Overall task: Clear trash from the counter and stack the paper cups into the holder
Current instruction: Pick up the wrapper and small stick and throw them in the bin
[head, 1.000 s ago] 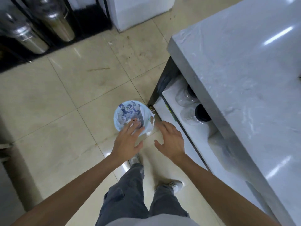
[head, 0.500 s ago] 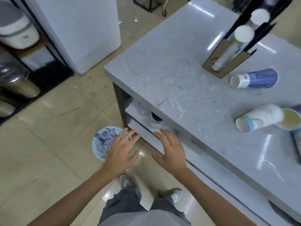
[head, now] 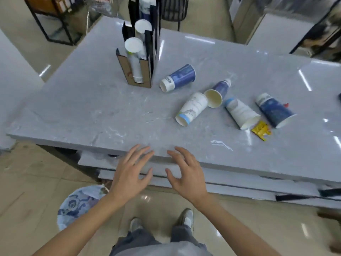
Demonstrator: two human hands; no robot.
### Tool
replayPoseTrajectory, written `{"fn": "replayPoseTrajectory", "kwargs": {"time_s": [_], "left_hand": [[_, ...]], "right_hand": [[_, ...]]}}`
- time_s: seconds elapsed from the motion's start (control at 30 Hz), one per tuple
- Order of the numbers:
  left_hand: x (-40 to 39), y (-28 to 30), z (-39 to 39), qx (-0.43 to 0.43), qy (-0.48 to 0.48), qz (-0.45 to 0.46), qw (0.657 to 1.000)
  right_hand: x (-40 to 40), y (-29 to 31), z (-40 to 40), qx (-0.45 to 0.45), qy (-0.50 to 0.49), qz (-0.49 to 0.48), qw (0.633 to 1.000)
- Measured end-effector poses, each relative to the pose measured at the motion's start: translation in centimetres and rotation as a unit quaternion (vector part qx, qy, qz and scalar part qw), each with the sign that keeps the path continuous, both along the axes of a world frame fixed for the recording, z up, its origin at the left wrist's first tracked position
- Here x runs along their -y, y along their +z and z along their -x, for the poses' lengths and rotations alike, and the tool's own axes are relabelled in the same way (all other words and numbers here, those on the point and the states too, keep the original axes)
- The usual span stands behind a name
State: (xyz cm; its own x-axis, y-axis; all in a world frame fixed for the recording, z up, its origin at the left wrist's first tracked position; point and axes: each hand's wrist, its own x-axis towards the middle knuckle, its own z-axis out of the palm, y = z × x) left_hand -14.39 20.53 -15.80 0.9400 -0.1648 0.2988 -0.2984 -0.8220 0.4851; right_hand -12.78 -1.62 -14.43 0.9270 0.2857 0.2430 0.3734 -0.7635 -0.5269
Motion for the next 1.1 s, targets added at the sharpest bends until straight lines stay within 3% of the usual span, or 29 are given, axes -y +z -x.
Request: {"fn": "replayPoseTrajectory", "kwargs": {"time_s": [0.3, 0.6, 0.77, 0.93, 1.1], "left_hand": [[9.5, 2.7, -7.1, 0.001, -0.138, -0.015, 0.99], [19.9, 7.4, -14.7, 0.037, -0.225, -0.034, 0.973], [25.5, 9.7, -17.5, 0.054, -0.253, -0.039, 0.965], [31.3, 10.4, -20.2, 0.064, -0.218, -0.044, 0.973], [36.9, 10.5, -23.1, -0.052, -0.153, -0.058, 0.985]], "right_hand": [[9.1, 2.1, 0.2, 0.012, -0.177, -0.007, 0.984], [19.5, 5.1, -2.1, 0.04, -0.291, 0.008, 0.956], [26.1, 6.9, -4.6, 0.061, -0.292, -0.014, 0.954], [34.6, 8.3, -9.0, 0.089, -0.242, -0.013, 0.966], [42.8, 8.5, -14.8, 0.062, -0.197, -0.011, 0.978]]}}
